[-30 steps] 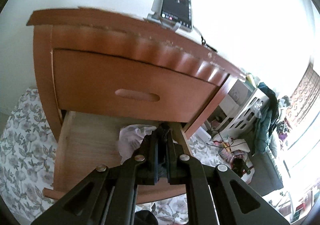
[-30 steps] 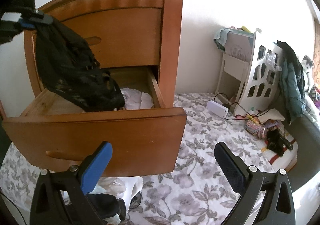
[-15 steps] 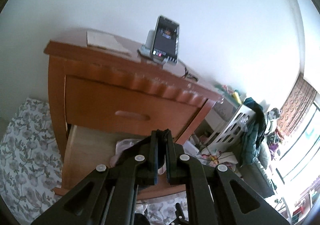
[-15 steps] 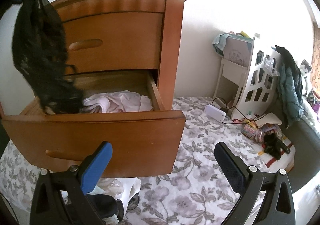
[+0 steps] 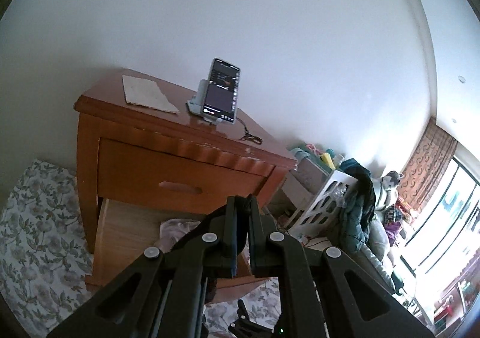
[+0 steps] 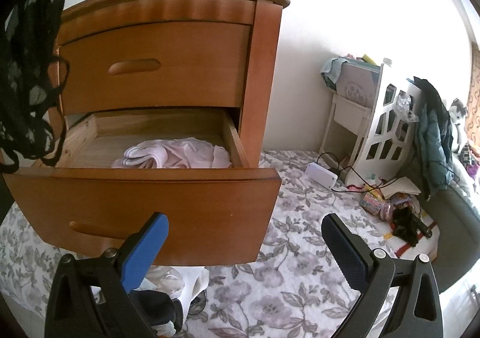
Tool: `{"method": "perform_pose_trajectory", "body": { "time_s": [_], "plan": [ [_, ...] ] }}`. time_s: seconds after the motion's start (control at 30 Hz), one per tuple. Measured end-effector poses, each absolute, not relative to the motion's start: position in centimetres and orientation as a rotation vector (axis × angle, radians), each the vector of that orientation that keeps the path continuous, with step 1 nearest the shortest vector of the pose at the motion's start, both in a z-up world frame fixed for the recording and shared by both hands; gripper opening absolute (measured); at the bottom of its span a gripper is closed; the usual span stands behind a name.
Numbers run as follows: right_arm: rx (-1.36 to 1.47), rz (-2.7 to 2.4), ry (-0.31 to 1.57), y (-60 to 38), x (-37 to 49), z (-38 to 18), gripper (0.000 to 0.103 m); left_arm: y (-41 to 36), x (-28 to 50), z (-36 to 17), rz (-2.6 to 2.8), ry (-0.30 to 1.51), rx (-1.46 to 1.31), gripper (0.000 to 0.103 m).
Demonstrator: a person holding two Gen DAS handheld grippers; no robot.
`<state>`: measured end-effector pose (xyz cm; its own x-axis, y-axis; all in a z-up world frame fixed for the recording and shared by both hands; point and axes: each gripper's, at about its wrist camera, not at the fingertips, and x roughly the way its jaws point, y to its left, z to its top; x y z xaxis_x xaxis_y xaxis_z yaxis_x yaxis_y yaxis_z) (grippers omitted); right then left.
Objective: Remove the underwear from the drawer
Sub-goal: 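Lift the black cloth up out of the drawer with the left tool, then lower the black cloth onto the bedspread beside the other cloths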
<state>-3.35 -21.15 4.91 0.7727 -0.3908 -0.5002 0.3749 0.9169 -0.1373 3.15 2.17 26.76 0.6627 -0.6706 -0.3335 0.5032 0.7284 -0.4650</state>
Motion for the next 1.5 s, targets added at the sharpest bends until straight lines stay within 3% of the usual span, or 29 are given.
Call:
{"method": "perform_pose_trajectory", "body": {
  "time_s": [0.3, 0.73, 1.5],
  "plan": [
    [-0.026, -0.411, 0.550, -21.2, -3.5, 5.0, 0.103, 0.0, 1.2, 25.9, -0.716, 0.551, -0.273, 0.006],
    [-0.011, -0.410, 0.551, -21.4, -3.5, 4.9, 0.103, -4.2, 1.5, 19.9, -0.740, 0.730, -0.166, 0.006],
    [-0.004, -0.409, 0.556, -21.5, -3.5, 4.9, 0.103, -5.8, 4.3, 1.6, -0.526, 1.094, -0.072, 0.006]
  ]
}}
